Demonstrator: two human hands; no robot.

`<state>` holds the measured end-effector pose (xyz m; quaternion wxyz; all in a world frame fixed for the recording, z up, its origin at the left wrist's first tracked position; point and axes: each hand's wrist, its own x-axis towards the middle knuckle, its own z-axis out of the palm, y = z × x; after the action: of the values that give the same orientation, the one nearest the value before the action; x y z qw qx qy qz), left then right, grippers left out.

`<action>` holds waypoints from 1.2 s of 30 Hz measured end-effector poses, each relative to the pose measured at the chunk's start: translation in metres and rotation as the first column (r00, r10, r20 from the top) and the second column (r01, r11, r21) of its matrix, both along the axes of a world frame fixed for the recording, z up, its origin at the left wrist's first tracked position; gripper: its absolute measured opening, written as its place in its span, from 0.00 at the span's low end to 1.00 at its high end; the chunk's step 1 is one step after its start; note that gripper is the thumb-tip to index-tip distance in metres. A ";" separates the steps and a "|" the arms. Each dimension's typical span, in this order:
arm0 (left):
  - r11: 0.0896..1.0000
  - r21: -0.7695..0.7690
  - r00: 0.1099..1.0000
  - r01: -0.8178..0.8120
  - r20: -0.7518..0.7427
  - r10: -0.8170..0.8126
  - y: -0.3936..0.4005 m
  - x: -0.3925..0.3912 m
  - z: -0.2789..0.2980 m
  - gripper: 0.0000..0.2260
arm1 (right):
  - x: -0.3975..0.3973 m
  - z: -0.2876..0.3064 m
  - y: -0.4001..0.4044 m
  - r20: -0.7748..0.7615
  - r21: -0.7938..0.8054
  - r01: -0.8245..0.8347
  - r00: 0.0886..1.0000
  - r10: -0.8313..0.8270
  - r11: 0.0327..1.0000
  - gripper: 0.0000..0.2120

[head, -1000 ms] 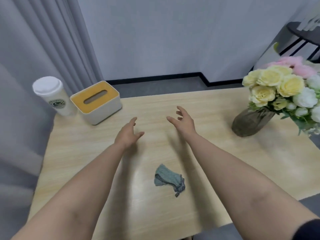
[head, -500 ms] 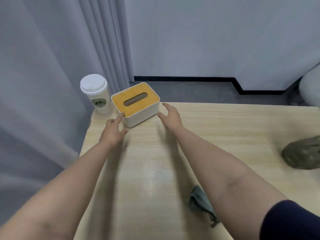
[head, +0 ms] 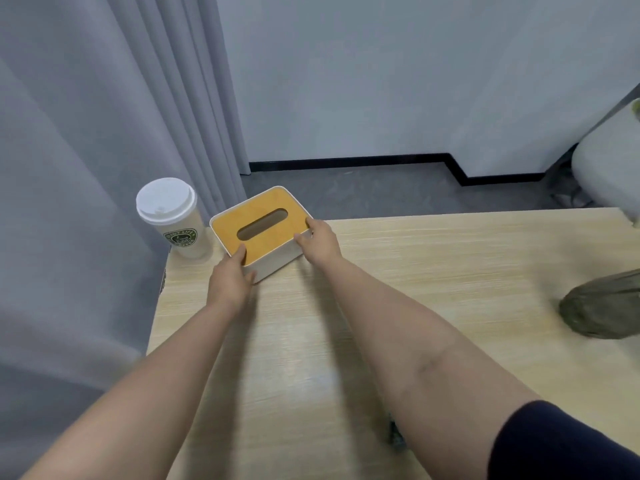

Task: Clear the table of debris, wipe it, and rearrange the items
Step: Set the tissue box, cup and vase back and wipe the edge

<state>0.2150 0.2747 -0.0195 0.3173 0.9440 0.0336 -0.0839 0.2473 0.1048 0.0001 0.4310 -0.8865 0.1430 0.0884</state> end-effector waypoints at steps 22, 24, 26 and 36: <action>0.792 0.084 0.795 0.605 -0.014 -0.606 -0.285 -0.079 0.023 0.21 | -0.178 0.036 -0.267 -0.018 -0.065 0.620 0.782 -0.622 0.782 0.25; 0.759 0.075 0.762 0.646 -0.021 -0.647 -0.307 -0.086 0.018 0.20 | -0.193 0.033 -0.288 -0.016 -0.092 0.637 0.767 -0.641 0.765 0.24; 0.741 0.062 0.743 0.669 -0.035 -0.668 -0.325 -0.089 0.014 0.20 | -0.203 0.030 -0.305 -0.020 -0.099 0.654 0.753 -0.658 0.750 0.24; 0.740 0.052 0.741 0.670 -0.010 -0.671 -0.362 -0.101 0.013 0.21 | -0.221 0.015 -0.335 -0.008 -0.036 0.739 0.673 -0.739 0.673 0.25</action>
<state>0.1139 -0.0877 -0.0065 0.2416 0.9012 -0.3073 -0.1871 0.0262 -0.2304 0.0150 0.4150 -0.7585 0.4951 -0.0857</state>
